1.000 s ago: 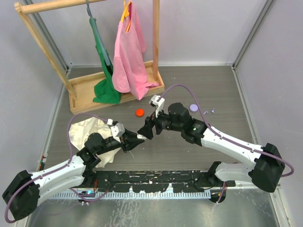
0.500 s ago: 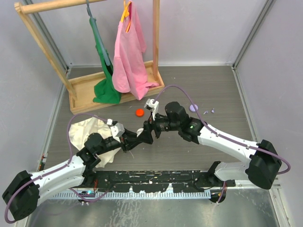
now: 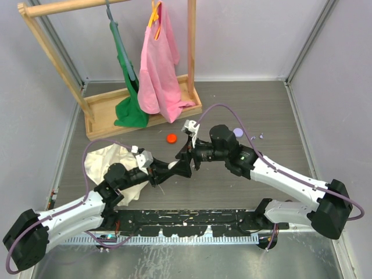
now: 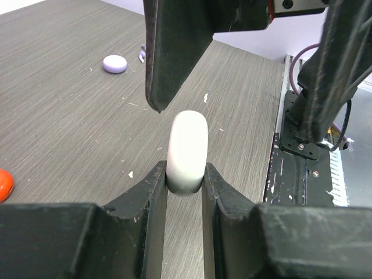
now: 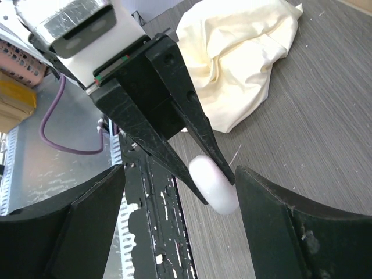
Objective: Insert the wireless bluetooth earbuds into the charging case
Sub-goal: Close the charging case, then place the charging case at the center of the board.
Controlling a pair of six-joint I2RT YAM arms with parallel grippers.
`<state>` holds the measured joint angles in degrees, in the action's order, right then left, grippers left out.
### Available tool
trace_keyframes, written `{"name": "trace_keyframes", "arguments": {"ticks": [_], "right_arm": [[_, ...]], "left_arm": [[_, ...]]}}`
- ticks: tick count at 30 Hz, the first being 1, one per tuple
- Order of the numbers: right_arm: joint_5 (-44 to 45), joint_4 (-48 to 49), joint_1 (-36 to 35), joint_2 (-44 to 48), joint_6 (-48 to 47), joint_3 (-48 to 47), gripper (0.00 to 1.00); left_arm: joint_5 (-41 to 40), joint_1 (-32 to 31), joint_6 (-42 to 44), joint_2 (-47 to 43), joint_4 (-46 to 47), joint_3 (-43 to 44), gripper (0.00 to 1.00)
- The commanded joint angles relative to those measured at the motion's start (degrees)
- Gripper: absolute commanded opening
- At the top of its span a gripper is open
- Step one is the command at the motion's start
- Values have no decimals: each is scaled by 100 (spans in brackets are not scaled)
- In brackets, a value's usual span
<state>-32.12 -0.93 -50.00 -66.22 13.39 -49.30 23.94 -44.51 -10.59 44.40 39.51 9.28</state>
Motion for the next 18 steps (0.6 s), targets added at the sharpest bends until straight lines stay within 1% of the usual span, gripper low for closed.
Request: {"name": "trace_keyframes", "arguments": {"ticks": [1,4,8,13,16,18], "right_arm": [[26,236,36,254,-108,-32,81],[446,223,38,385,-124,90,82],[1734,214,41,625,-110,352,82],[3330,320,43,960,-85,895,84],[4115,424,50,1084,-81,1260,85],[4583,533,52,1143,-90,1498,85]], "left_arm": [[-72,4,114,35,262,259,0],[-117,-1,108,75,229,283,0],[-332,-1,53,177,107,347,0],[-877,1,-88,541,-311,614,0],[-1188,2,-360,912,-416,770,0],[-1566,8,-597,1146,-640,922,1]]}}
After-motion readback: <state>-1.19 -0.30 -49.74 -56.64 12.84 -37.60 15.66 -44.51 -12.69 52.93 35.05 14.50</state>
